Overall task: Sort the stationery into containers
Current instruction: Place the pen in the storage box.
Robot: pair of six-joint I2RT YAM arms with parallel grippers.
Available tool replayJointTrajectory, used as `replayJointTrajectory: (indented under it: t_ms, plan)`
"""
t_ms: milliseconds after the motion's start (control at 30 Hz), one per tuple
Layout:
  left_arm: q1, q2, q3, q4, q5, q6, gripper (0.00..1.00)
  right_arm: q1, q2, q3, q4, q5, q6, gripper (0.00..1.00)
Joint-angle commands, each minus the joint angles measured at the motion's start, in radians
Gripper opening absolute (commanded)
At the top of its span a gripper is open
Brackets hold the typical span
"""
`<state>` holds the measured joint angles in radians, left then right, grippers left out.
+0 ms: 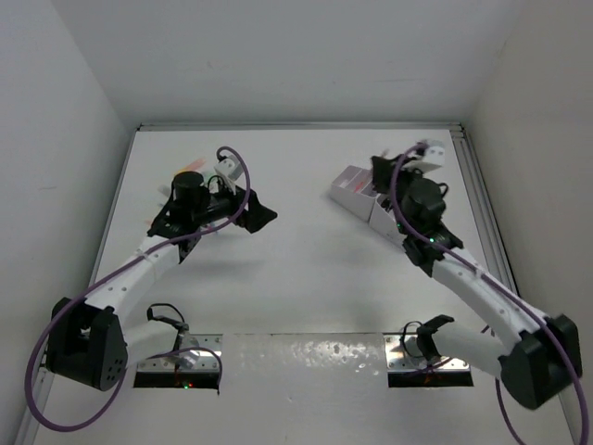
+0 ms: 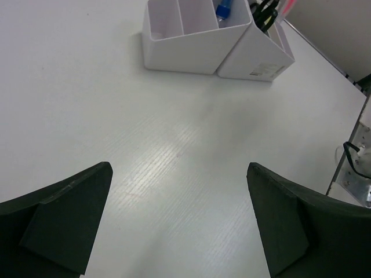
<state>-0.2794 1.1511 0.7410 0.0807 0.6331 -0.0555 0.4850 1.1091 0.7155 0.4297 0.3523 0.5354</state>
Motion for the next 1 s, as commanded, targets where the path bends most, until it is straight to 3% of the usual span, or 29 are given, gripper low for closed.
replayJointTrajectory:
  t_ms: [0, 200, 333, 600, 967]
  plan:
    - [0.014, -0.030, -0.028, -0.009, -0.038, 0.014, 1.00, -0.075, -0.127, -0.057, -0.072, 0.275, -0.072, 0.00]
    - [0.023, -0.027, -0.015, -0.019, -0.064, 0.014, 1.00, -0.233, -0.137, -0.165, -0.031, 0.298, -0.025, 0.00]
    - [0.028, -0.028, -0.003, -0.071, -0.154, 0.031, 1.00, -0.298, -0.088, -0.160, 0.017, 0.267, -0.009, 0.00]
    - [0.057, -0.034, -0.014, -0.114, -0.193, 0.025, 1.00, -0.313, -0.086, -0.234, 0.069, 0.316, 0.054, 0.00]
    - [0.088, -0.004, 0.006, -0.139, -0.254, 0.014, 1.00, -0.325, 0.106, -0.287, 0.241, 0.235, 0.084, 0.00]
